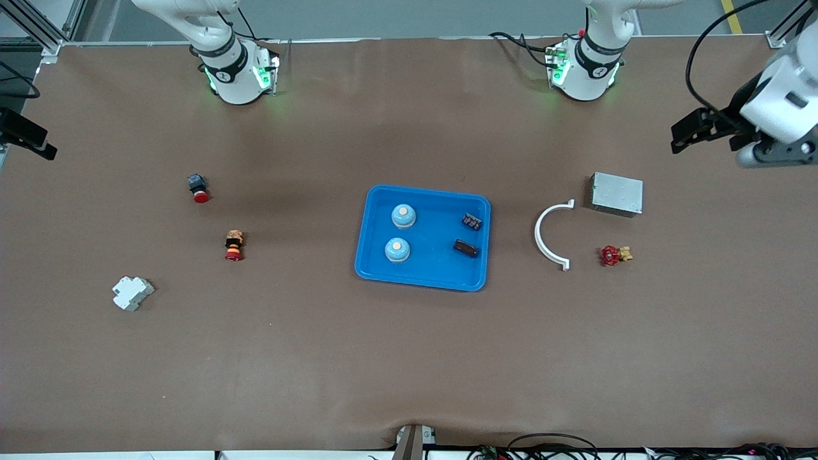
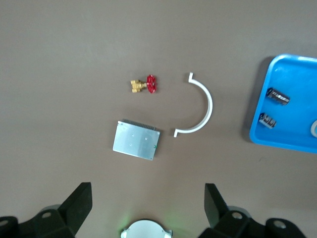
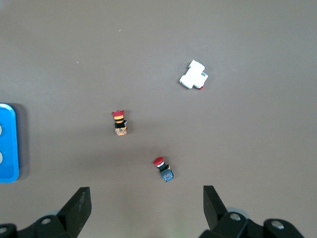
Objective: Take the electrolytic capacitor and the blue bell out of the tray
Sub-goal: 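Move both grippers from rest toward the blue tray, then grasp a black capacitor with the left gripper while the right gripper reaches a bell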
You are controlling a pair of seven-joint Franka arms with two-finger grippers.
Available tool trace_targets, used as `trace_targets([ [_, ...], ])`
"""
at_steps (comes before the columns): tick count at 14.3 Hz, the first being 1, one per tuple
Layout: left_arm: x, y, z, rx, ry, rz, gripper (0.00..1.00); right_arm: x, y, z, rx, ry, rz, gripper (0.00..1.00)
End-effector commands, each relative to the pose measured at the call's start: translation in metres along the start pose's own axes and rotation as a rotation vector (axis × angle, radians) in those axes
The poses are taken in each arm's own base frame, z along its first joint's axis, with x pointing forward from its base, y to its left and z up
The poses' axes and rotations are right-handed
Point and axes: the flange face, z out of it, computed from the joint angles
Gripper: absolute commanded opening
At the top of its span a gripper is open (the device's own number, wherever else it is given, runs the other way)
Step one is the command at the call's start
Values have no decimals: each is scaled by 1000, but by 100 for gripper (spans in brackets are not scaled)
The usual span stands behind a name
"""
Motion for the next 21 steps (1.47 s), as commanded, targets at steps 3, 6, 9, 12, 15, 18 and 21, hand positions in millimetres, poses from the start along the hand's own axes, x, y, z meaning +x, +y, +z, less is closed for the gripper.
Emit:
trace_targets([
  [3,15,37,67,1,-80,-18,100,-11,-45,12,16,-61,61,100],
  [6,19,62,112,-2,-45,3,100,-13,-91,32,25,-94,83,100],
  [9,19,92,165,-23,-29,-109,100,-11,-129,83,78,-118,151,100],
  [12,16,135,210,-42,8,-225,99,-20,-200,112,82,-73,198,100],
  [15,16,171,258,-90,44,-319,90,-41,-270,135,82,-47,247,100],
  [18,5,220,295,-95,21,-486,90,-60,-327,166,73,-52,298,100],
  [21,-4,255,333,-109,-7,-697,88,-78,-384,198,73,-51,342,100],
])
